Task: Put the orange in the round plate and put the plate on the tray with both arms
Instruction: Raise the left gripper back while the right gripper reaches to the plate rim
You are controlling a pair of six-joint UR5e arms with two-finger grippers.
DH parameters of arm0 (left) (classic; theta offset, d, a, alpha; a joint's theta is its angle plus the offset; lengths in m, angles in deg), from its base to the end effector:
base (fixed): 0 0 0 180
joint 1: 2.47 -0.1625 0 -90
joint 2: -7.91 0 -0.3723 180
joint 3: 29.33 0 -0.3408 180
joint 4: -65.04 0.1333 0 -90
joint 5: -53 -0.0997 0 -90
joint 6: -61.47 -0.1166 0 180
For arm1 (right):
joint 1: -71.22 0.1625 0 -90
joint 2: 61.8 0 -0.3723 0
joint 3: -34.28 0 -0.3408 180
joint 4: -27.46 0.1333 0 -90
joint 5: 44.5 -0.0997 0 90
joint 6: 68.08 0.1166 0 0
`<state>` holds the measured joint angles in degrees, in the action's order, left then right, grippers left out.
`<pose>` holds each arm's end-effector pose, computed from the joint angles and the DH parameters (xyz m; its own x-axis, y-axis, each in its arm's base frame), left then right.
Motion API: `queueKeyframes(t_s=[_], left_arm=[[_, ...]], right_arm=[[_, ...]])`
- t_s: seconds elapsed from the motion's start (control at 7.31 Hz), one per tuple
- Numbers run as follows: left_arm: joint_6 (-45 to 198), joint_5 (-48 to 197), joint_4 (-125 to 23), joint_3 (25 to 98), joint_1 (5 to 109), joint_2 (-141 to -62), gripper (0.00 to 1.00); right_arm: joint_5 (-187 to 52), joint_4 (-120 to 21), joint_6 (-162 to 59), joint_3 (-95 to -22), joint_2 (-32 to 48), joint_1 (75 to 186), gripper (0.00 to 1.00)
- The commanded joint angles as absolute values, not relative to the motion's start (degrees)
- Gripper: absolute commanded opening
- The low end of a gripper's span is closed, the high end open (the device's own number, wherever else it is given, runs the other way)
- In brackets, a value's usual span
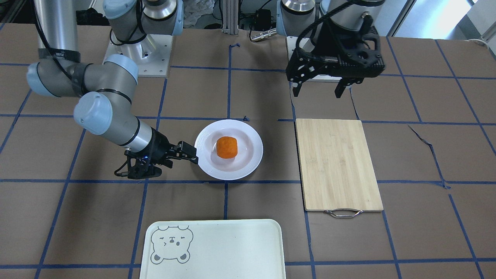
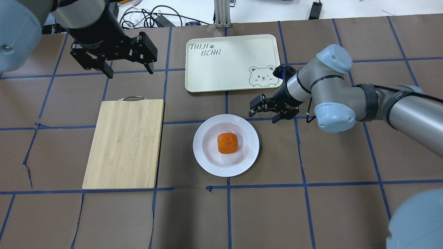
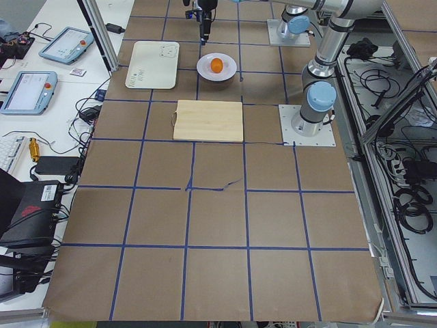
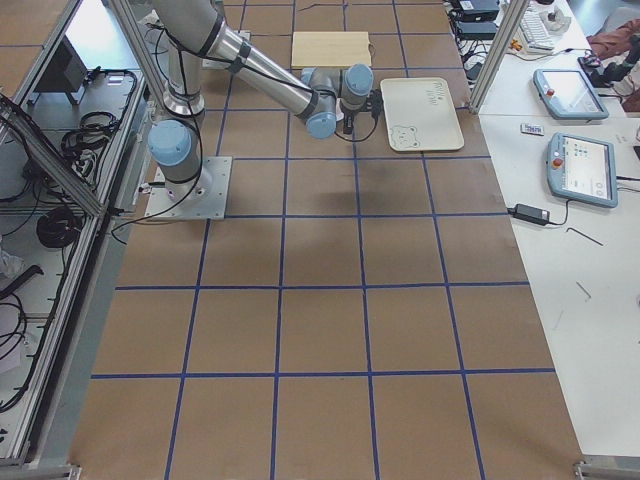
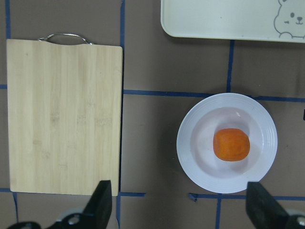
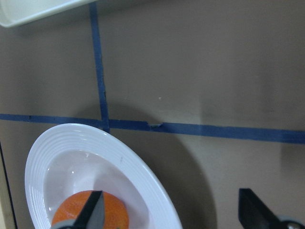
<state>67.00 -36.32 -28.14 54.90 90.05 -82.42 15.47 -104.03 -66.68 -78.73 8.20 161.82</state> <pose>-0.1541 -0.4393 0.4545 -0.9985 -0.0520 0.0156 -0.0525 0.9979 -0.0381 0.1966 -0.4715 0.1763 -0.8659 0.0286 -0.4995 0.0107 0.9992 0.0387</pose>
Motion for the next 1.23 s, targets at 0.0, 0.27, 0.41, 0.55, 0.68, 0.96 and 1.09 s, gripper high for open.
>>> queueKeyframes(t_s=[0.0,0.27,0.41,0.55,0.68,0.96,1.09], left_arm=[[65.2,-36.5,-28.2,55.0,88.0,-82.1,1.00],[62.8,-36.5,-28.5,55.0,88.0,-81.8,1.00],[62.4,-36.4,-28.4,55.0,87.9,-81.8,1.00],[62.5,-36.4,-28.4,55.0,87.9,-81.8,1.00],[62.7,-36.4,-28.4,55.0,87.9,-81.8,1.00],[62.6,-36.4,-28.5,55.0,87.6,-81.8,1.00],[62.6,-36.4,-28.4,55.0,87.7,-81.8,1.00]], right_arm=[[13.9,-108.7,-66.8,-79.1,5.4,165.2,1.00],[13.7,-109.7,-67.2,-79.5,4.1,165.2,1.00],[13.8,-110.3,-67.2,-79.4,3.4,165.2,1.00],[13.8,-110.3,-67.2,-79.5,3.2,165.2,0.98],[13.7,-110.2,-66.9,-79.5,3.2,165.2,0.81],[13.7,-109.8,-66.4,-79.5,3.2,165.3,0.56],[13.8,-109.7,-66.4,-79.5,3.2,165.3,0.46]])
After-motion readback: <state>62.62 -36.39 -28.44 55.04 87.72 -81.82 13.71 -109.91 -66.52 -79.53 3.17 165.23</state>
